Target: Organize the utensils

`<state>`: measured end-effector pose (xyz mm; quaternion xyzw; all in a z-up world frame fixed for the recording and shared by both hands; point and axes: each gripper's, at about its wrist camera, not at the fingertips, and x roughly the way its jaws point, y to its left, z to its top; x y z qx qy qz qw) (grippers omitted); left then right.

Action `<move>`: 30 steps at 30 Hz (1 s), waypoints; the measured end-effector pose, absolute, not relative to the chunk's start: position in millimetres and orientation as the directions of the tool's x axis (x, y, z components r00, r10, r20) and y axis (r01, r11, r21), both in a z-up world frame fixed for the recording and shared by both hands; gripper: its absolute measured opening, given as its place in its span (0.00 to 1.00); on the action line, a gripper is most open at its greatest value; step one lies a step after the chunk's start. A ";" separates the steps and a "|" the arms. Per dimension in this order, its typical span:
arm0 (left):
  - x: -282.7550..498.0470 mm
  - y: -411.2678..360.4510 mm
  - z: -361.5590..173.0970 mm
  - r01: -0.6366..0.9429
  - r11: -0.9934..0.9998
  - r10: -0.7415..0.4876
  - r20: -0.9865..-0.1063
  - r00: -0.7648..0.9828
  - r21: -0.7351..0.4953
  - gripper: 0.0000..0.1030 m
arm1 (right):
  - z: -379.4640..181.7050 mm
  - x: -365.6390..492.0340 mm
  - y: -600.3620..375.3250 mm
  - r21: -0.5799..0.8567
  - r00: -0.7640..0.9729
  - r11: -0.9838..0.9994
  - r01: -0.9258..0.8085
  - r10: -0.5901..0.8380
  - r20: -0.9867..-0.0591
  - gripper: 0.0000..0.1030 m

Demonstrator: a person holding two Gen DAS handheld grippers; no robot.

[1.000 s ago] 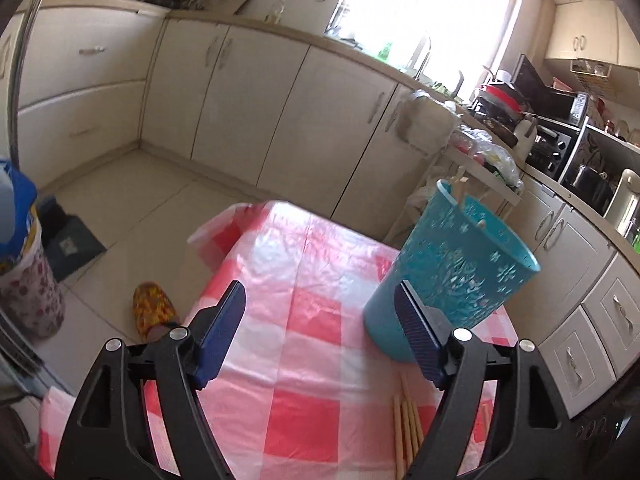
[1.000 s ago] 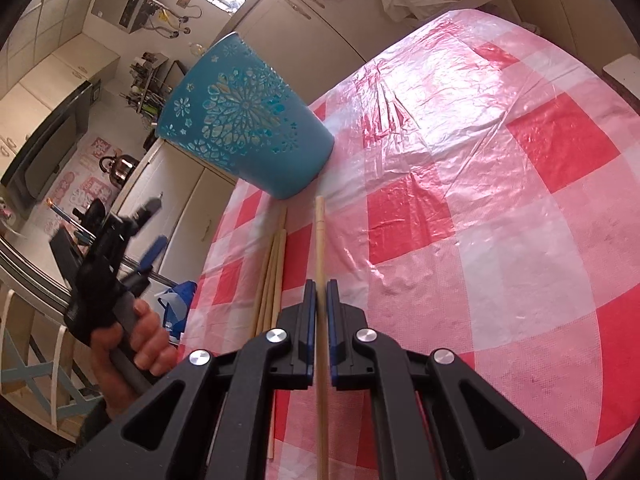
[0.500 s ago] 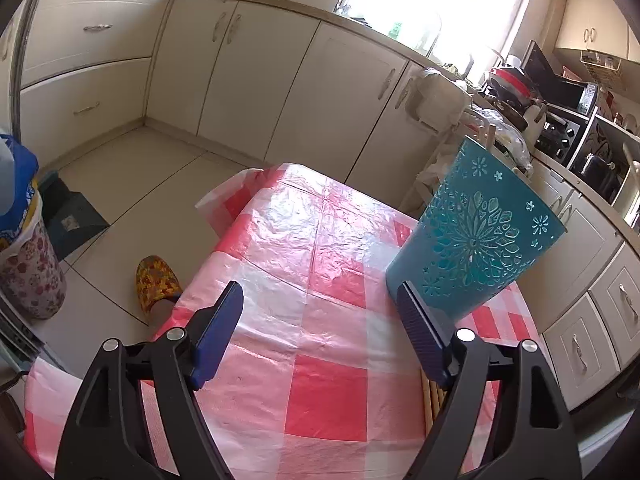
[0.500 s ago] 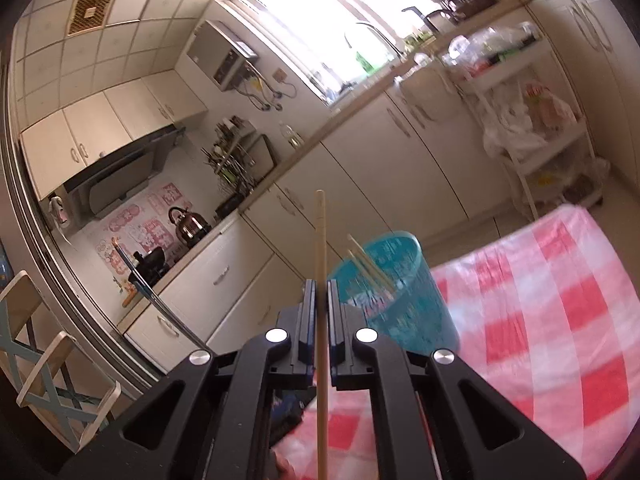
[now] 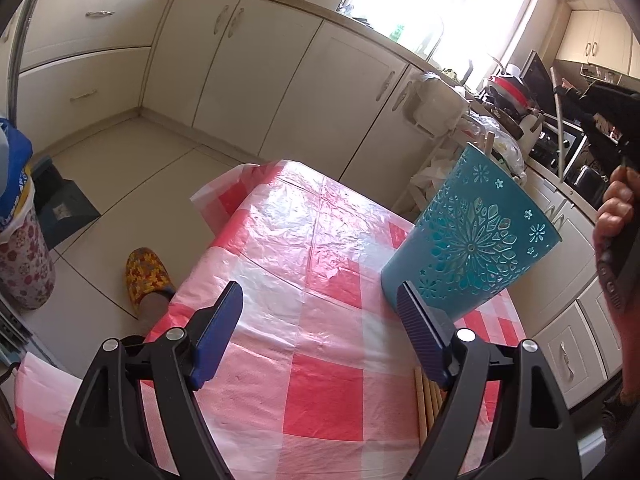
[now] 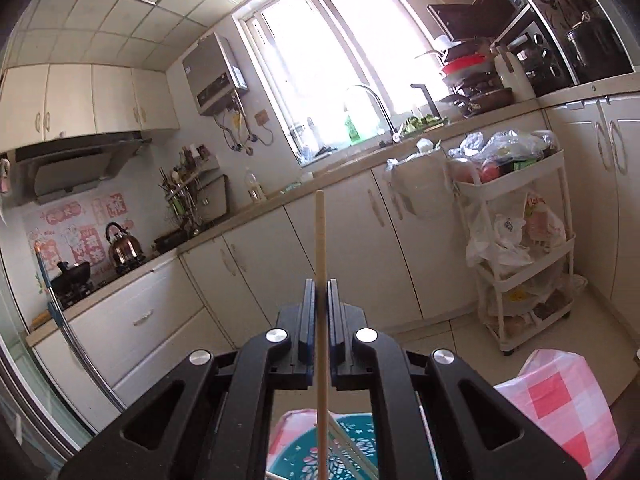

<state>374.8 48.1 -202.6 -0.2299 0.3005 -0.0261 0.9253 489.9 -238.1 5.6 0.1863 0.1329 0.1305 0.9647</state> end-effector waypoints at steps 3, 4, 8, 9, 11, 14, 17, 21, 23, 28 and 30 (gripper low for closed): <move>375.9 48.1 -203.2 -0.088 0.891 -0.191 -0.545 0.817 -0.445 0.73 | -21.3 494.7 -233.6 0.365 0.916 0.913 -0.182 0.293 -0.275 0.06; 376.0 48.1 -203.3 -0.089 0.891 -0.191 -0.544 0.817 -0.446 0.73 | -30.1 494.0 -232.6 0.354 0.911 0.918 -0.178 0.289 -0.293 0.06; 376.7 48.9 -204.1 -0.095 0.889 -0.189 -0.546 0.816 -0.448 0.74 | -54.0 482.4 -230.6 0.329 0.884 0.926 -0.184 0.303 -0.357 0.22; 376.4 49.4 -204.3 -0.096 0.889 -0.188 -0.547 0.816 -0.448 0.74 | -56.9 477.8 -231.2 0.327 0.882 0.927 -0.186 0.304 -0.359 0.24; 377.0 49.0 -204.4 -0.098 0.889 -0.186 -0.550 0.814 -0.447 0.74 | -60.7 464.5 -234.5 0.323 0.877 0.926 -0.196 0.313 -0.364 0.26; 377.7 48.4 -204.8 -0.102 0.891 -0.182 -0.554 0.813 -0.442 0.74 | -61.2 442.1 -241.4 0.338 0.871 0.919 -0.205 0.329 -0.365 0.31; 378.7 48.6 -205.3 -0.107 0.890 -0.180 -0.557 0.811 -0.442 0.74 | -62.6 408.1 -249.6 0.351 0.864 0.913 -0.208 0.340 -0.371 0.39; 380.2 48.6 -206.1 -0.109 0.891 -0.179 -0.561 0.808 -0.441 0.75 | -81.7 359.4 -256.0 0.358 0.818 0.914 -0.191 0.350 -0.456 0.42; 381.4 47.7 -206.6 -0.109 0.893 -0.180 -0.567 0.804 -0.437 0.75 | -101.3 338.9 -255.2 0.352 0.766 0.918 -0.183 0.357 -0.534 0.42; 376.3 49.3 -202.0 -0.144 0.893 -0.152 -0.588 0.795 -0.426 0.75 | -152.5 296.7 -247.9 0.332 0.637 0.925 -0.183 0.369 -0.677 0.30; 365.5 47.1 -200.4 -0.147 0.898 -0.150 -0.603 0.783 -0.415 0.75 | -162.0 294.0 -243.4 0.320 0.607 0.928 -0.194 0.369 -0.704 0.29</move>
